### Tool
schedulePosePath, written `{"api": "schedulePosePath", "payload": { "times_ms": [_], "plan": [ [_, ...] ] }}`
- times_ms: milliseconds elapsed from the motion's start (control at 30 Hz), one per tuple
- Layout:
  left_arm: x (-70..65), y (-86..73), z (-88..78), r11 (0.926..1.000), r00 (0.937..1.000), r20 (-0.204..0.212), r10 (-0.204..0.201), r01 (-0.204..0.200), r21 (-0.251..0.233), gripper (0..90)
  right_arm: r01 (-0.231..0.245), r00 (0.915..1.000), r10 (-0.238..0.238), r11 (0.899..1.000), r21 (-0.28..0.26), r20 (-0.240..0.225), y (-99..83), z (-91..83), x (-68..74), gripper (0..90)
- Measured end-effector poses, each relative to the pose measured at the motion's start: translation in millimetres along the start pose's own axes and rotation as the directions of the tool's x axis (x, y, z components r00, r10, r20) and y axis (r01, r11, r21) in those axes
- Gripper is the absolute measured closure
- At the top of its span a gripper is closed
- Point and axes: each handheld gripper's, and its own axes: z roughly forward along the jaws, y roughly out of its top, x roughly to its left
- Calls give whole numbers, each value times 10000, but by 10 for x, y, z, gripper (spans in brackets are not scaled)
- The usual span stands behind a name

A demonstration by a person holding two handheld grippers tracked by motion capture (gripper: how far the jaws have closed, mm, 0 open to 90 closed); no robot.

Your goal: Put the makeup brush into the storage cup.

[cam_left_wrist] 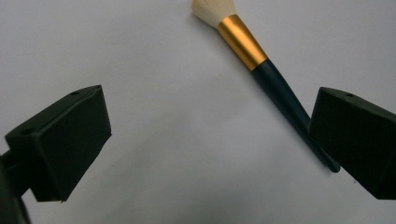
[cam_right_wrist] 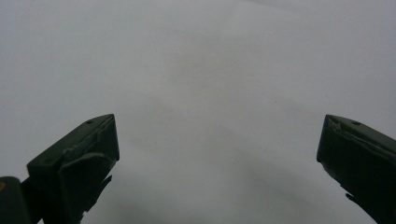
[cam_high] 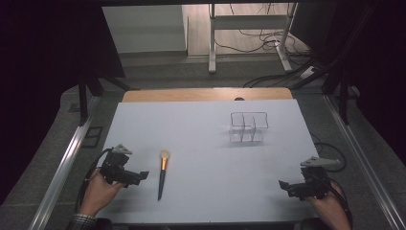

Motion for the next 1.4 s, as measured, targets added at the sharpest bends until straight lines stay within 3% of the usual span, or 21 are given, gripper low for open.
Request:
{"api": "schedulePosePath", "payload": {
  "times_ms": [400,700,933,1400],
  "plan": [
    [-58,153,105,9983,9993,-101,360,-355,469,0,-1,10000,2,10000,37,-24,0,6,1,0],
    [-99,285,190,9964,9993,-53,379,-374,758,0,7,10000,-6,9999,138,-52,-1,12,0,0],
    [-174,407,297,9913,9982,-41,593,-584,1178,0,29,9999,-27,9999,137,-135,-4,17,-1,0],
    [-296,584,426,9844,9969,116,773,-782,1575,0,75,9998,-71,9998,196,-198,-5,29,4,0]
  ]
}}
